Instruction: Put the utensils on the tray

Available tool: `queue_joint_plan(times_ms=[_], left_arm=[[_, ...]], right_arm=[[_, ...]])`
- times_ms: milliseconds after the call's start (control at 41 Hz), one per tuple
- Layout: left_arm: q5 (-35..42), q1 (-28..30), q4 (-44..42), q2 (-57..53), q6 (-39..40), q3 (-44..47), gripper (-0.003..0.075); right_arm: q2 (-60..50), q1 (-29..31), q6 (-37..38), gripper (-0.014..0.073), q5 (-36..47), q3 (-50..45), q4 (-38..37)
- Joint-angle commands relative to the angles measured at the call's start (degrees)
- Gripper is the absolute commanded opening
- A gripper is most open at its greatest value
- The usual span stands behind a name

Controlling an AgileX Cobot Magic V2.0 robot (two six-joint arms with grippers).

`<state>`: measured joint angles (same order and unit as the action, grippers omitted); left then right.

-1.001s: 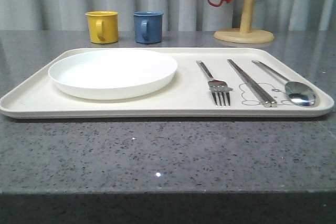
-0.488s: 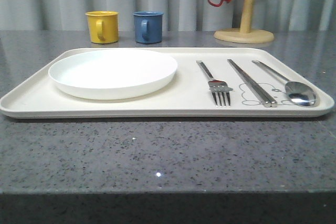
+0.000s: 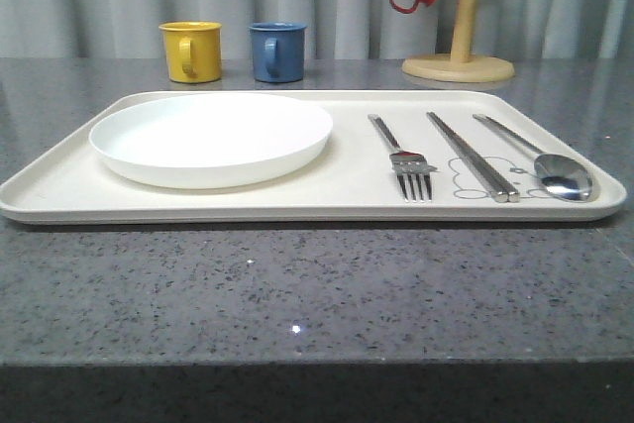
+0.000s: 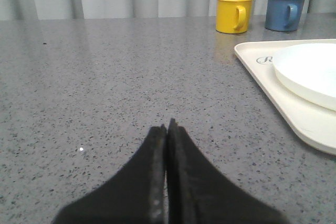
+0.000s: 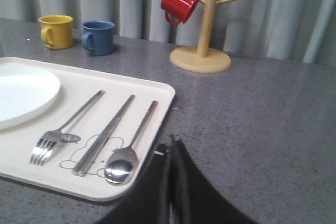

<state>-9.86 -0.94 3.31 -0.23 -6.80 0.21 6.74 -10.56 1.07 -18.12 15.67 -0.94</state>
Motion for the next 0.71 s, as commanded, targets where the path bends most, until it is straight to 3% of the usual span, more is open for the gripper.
queue_joint_plan(times_ms=[0, 146, 317, 684], left_arm=[[4.95, 0.17, 0.54, -1.36, 0.36, 0.06, -0.0018], [4.95, 0.17, 0.54, -1.36, 0.36, 0.06, -0.0018], [4.95, 0.17, 0.54, -1.36, 0.36, 0.06, -0.0018], [4.95, 0.17, 0.54, -1.36, 0.36, 0.06, -0.0018]], right_arm=[[-0.78, 3.11, -0.41, -0.0067, 6.69, -2.12, -0.99], [-4.82, 8.75, -0.41, -0.0067, 6.93, -9.13, -0.28], [-8.47, 10.87, -0.41, -0.0067, 9.19, -16.67, -0.22], [-8.42, 10.87, -0.41, -0.0067, 6.66, -16.47, -0.22]])
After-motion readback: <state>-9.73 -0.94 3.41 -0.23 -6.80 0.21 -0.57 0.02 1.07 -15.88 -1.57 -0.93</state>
